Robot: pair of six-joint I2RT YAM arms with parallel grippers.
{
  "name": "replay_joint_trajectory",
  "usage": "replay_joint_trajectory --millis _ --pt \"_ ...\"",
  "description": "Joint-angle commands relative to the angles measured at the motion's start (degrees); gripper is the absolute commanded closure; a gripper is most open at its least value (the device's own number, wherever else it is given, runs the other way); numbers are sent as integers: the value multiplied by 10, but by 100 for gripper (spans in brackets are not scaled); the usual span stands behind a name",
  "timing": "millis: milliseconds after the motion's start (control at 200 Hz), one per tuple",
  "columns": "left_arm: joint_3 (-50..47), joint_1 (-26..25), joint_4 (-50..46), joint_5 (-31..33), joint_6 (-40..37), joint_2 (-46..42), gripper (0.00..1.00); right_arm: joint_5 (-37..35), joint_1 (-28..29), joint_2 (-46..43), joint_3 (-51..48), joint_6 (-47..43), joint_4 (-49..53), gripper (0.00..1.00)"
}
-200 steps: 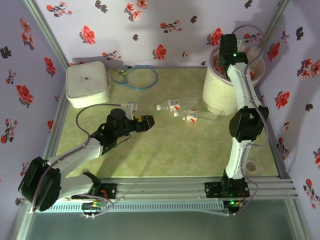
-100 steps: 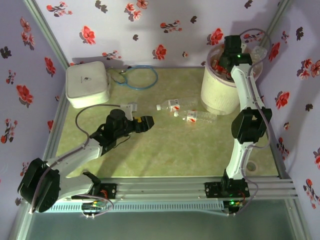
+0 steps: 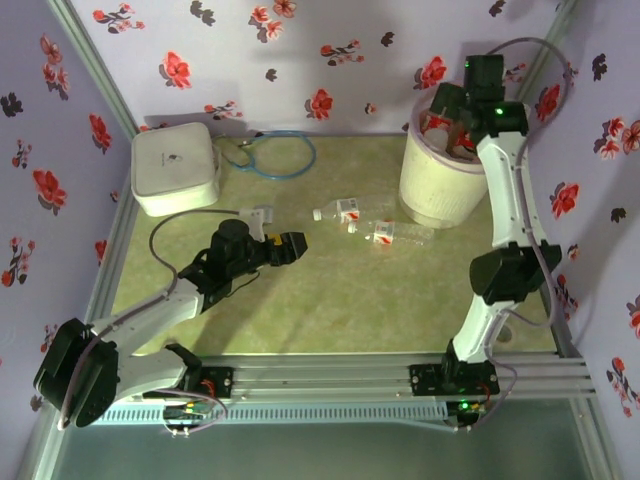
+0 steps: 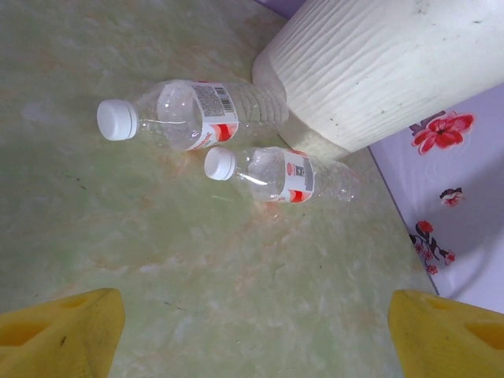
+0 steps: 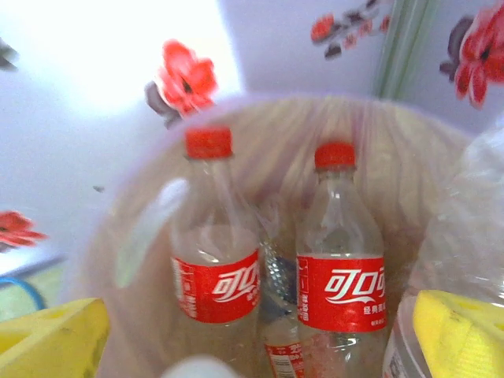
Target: Put the plastic bottles in the bin
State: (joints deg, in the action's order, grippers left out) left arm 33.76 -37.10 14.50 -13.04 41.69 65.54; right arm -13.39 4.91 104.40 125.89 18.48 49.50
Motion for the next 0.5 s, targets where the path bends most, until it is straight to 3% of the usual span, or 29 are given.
replay_joint_trajectory --millis 0,220,495 --pt "-7 4 8 7 -3 -5 13 35 -1 -41 14 3 -17 1" --pt "-7 4 13 7 0 -1 13 105 16 -115 -83 30 -57 1" --pt "8 4 11 5 -9 22 13 44 132 -234 -278 34 -73 1"
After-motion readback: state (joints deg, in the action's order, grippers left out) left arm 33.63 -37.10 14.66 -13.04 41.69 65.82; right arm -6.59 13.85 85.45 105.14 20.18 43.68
